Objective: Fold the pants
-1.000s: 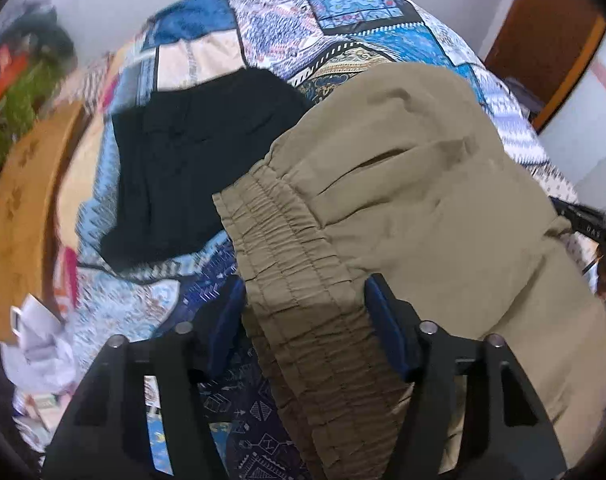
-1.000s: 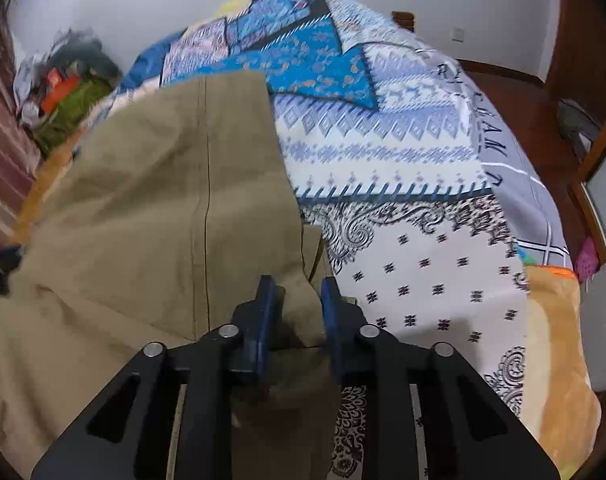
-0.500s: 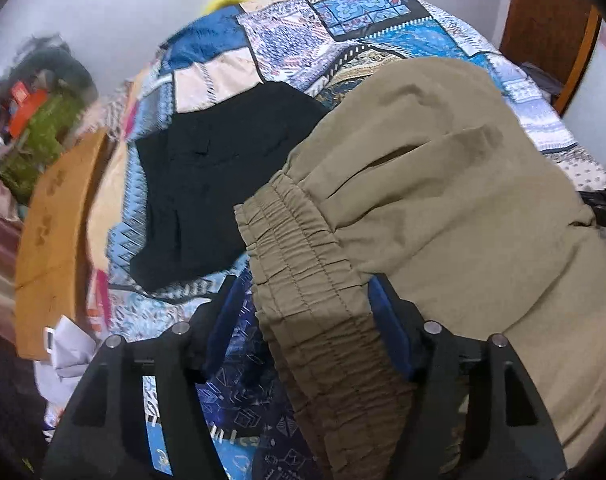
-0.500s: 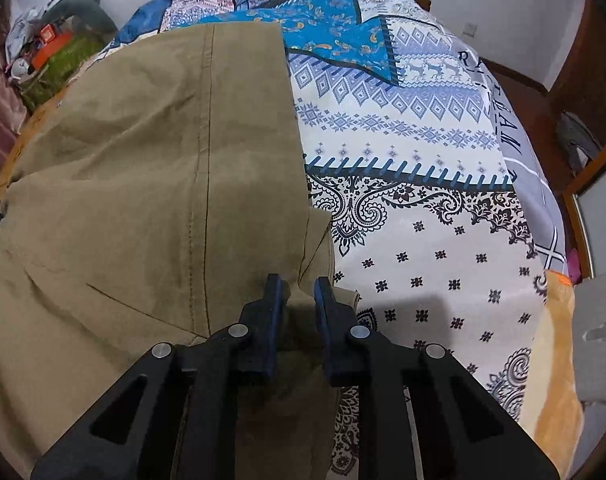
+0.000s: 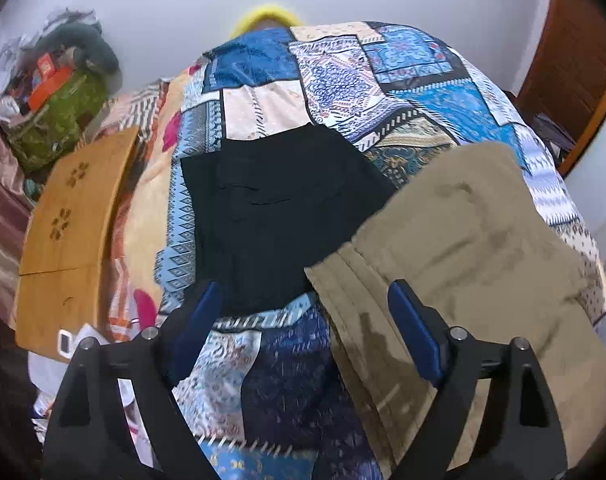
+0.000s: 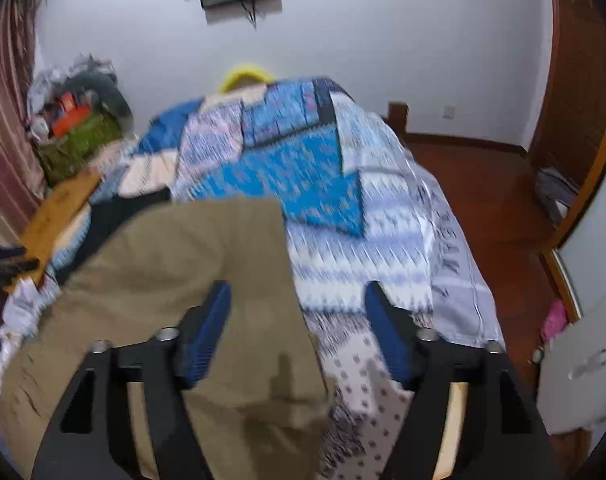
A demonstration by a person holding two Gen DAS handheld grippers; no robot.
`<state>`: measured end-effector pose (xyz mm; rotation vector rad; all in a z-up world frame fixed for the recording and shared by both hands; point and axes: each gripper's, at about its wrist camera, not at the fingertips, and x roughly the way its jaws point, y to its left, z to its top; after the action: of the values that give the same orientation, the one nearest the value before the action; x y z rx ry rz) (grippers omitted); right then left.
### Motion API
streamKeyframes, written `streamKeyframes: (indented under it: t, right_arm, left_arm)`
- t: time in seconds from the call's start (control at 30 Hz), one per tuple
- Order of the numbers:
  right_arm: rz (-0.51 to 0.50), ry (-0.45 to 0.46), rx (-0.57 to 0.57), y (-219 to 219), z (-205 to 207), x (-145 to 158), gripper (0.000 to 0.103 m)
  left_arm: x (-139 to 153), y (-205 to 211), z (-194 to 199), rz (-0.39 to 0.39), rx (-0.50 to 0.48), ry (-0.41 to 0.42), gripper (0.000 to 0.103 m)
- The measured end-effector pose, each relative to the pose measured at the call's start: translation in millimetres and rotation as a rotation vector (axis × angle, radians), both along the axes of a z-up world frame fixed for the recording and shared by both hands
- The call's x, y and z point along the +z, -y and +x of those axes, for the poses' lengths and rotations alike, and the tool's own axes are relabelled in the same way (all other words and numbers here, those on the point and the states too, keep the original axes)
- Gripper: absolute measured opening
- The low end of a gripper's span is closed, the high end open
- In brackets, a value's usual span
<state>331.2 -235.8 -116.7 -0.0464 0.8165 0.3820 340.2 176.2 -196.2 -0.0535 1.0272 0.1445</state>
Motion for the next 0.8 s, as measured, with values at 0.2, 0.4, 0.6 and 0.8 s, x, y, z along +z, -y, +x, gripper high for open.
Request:
streamKeyframes:
  t: [0.2, 0.4, 0.6, 0.8]
  right_arm:
    - [-0.003, 0.001, 0.004, -31.0, 36.9, -10.0, 0.082]
    - [-0.059, -0.058, -0.003, -54.8, 86.9, -41.8, 0.082]
    - [0.048, -0.153, -0.019, -67.7, 129.4, -79.3, 0.082]
    - [-0.001, -0.218, -0.020, -94.0, 153.3, -109.7, 0.072]
  left_arm:
    - [-28.3, -23.8, 43.3, -0.129, 0.060, -0.062, 0.086]
    - [-68.5, -22.2, 62.4, -0.186, 0.040, -0.179, 0.086]
    - [-102.3, -17.7, 73.8, -0.312, 0.002, -0.241, 0.088]
    - [-110.1, -12.8, 74.6, -0.374, -0.047, -0.223, 0.074]
